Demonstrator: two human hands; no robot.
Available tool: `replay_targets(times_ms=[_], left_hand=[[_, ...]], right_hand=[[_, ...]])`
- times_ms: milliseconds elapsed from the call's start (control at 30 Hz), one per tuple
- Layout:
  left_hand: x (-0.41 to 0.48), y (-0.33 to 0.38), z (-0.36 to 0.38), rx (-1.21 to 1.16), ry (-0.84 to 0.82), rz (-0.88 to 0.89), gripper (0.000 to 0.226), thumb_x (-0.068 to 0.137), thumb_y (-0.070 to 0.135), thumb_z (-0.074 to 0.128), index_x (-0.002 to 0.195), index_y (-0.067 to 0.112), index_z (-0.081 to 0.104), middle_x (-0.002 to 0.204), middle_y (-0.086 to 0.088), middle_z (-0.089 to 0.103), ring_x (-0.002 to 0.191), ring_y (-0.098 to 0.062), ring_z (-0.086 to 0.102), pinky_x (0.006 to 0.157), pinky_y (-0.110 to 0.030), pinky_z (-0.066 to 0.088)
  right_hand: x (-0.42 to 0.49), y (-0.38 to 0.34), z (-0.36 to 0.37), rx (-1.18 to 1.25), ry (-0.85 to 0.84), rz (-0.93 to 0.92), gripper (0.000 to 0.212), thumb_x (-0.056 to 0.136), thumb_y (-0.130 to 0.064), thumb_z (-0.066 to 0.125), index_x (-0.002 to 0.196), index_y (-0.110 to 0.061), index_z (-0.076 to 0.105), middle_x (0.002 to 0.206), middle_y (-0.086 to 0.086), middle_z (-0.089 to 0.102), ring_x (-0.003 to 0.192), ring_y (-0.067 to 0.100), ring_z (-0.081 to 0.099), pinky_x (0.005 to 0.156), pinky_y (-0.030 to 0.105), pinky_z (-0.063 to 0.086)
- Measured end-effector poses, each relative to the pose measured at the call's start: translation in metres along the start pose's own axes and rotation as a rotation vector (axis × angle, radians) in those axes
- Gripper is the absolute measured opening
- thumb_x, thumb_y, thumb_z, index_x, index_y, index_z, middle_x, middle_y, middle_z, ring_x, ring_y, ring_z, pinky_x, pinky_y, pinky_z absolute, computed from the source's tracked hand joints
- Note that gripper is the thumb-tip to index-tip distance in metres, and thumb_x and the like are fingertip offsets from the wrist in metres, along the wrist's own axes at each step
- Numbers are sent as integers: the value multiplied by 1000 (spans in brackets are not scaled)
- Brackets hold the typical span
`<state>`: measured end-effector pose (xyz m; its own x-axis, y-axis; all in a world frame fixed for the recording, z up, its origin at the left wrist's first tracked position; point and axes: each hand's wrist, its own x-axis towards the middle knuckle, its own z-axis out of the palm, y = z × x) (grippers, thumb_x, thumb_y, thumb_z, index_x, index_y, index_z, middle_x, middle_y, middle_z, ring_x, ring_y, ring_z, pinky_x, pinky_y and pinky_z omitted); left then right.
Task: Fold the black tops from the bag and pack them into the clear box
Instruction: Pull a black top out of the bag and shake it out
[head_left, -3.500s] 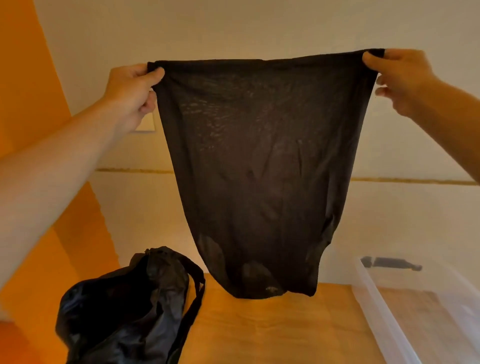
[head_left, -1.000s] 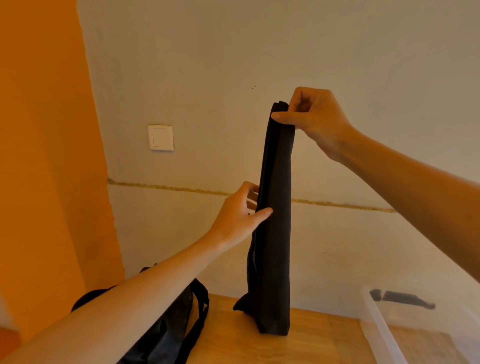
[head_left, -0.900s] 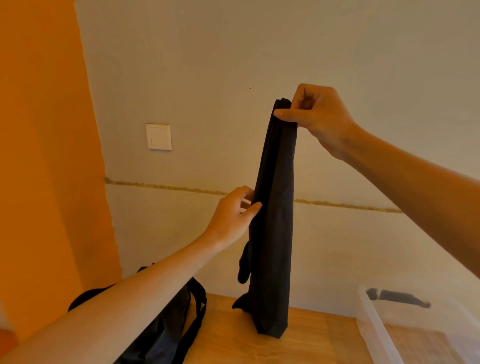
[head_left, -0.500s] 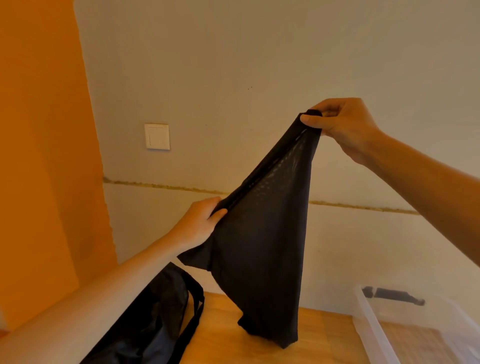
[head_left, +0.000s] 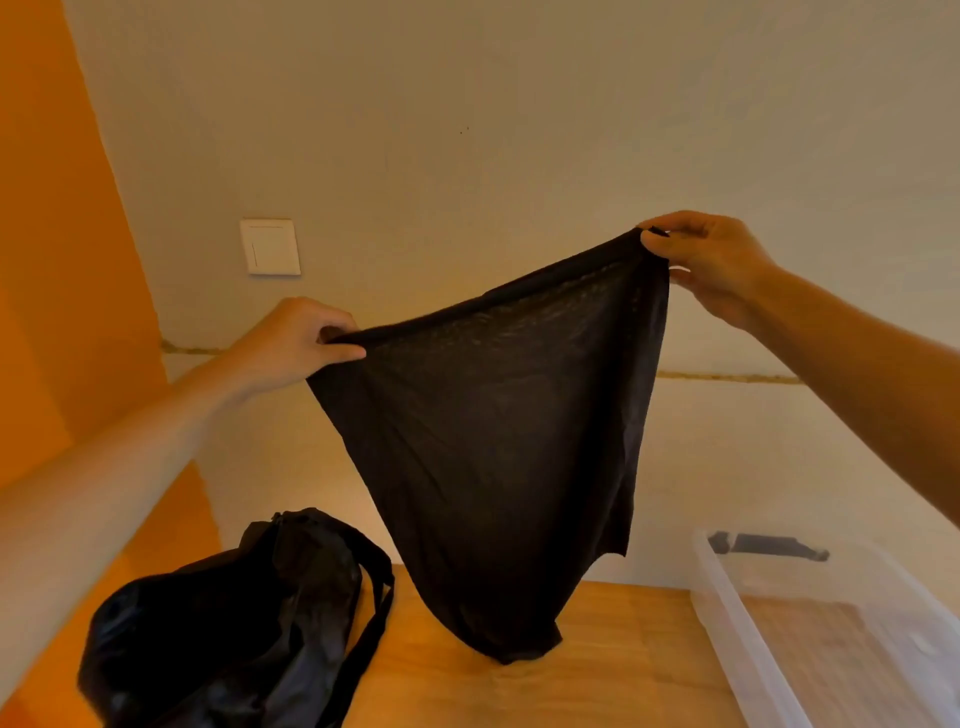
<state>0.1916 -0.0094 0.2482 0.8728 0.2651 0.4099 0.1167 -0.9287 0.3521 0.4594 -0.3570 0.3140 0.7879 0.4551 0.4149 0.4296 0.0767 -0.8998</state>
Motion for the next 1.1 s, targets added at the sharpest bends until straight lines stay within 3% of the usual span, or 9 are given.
replay_targets(times_ms=[133,233,367,567,633,667,767,900,1100], left_hand=[[21,-1,2,-211,228,-75,6,92,18,74,93,13,77,89,0,71,85,-8,64,76,-28,51],[50,2,4,-376,369,-121,7,96,13,69,98,14,76,96,-4,71,92,-15,65,78,-26,51],[91,8,0,-381,467,-62,12,98,9,66,104,15,75,101,-2,70,96,-14,64,85,-28,52],[113,10,-11,-399,561,13,10,91,17,76,100,18,76,91,10,71,90,-6,68,84,-26,57],[107,10,-15,-388,585,43,11,90,20,78,100,18,77,89,13,70,86,-2,67,82,-24,57],[102,10,-17,-385,586,58,12,89,20,78,100,17,77,89,13,70,85,-2,67,82,-25,57],[81,13,-24,-453,545,70,10,90,15,77,99,17,77,92,8,72,90,-9,69,86,-29,58],[42,22,-30,-527,469,99,19,91,9,74,97,27,77,95,13,75,95,-8,71,91,-28,57],[-55,40,-16,-461,306,151,17,89,8,75,104,17,78,95,21,76,97,-2,71,91,-15,53]], right_hand=[[14,18,-10,102,64,136,39,86,-12,77,124,-8,70,119,7,71,109,21,70,86,30,61],[32,25,-17,143,144,177,32,85,-15,80,115,-11,72,114,5,74,107,19,71,90,30,59],[54,29,-19,134,158,216,20,90,-25,76,108,-20,69,116,0,72,109,15,66,94,31,47],[66,29,-25,275,176,185,27,90,-23,78,115,-16,70,113,2,76,105,17,73,91,30,58],[58,23,-28,251,172,146,16,90,-23,77,103,-16,71,111,2,77,104,16,74,90,30,59],[52,20,-29,244,169,127,9,91,-22,76,91,-17,69,110,2,77,105,17,73,91,31,59],[29,11,-34,247,157,68,27,93,-20,74,70,-19,59,113,4,76,108,19,72,91,31,59],[-11,6,-40,288,105,12,31,91,-26,73,68,-20,53,105,2,74,111,19,70,91,30,57],[-102,16,-56,213,-54,-13,30,82,-33,75,68,-20,53,80,-4,65,90,13,66,86,26,52]])
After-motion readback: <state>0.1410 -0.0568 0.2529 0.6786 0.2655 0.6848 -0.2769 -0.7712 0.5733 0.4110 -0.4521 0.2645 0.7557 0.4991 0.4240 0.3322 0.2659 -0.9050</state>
